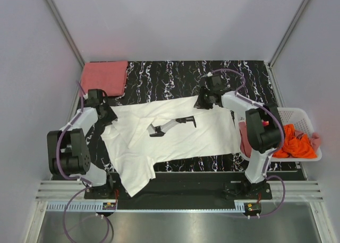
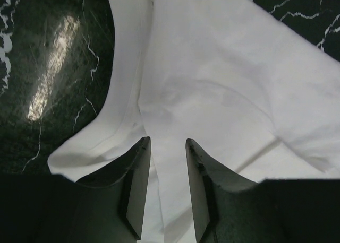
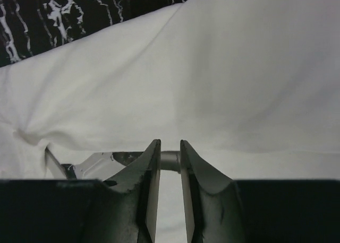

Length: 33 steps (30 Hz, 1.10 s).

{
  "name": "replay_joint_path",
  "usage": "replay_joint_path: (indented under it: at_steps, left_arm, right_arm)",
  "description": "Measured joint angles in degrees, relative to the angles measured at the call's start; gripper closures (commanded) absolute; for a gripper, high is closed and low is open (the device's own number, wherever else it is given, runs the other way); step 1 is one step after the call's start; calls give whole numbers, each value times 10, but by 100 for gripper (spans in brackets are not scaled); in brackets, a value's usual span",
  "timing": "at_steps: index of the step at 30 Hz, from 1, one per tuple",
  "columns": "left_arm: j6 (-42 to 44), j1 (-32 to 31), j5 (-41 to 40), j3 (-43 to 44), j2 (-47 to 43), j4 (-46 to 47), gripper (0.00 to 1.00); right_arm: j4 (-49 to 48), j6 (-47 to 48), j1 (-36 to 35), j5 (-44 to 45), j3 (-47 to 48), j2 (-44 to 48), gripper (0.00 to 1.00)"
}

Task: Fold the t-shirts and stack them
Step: Fold the tshirt

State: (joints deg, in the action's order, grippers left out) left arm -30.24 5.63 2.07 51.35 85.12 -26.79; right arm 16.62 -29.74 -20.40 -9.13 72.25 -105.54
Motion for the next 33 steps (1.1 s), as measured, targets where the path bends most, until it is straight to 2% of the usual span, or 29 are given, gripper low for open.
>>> replay_joint_path:
  at_steps: [6,9,18,25,29,33]
  left_arm:
    - [5,6,-37,63,100,12,63]
    - [11,16,-49,77,142,11,63]
    - [22,17,-68,131,186,9,63]
    - [33,7,-59,196,231,-1,62]
    - [42,2,-67,210,225,-15,60]
    - [11,4,-73,180,136,-35,60]
  right_arm:
    - [31,21,2,68,83,-101,75]
    - [44,30,10,97,92,-124,75]
    - [47,32,38,134,79,-114,75]
    - [45,41,43,136,80,-114,71]
    - [50,44,48,136,82,-112,69]
    - [71,44,52,128,81,-84,68]
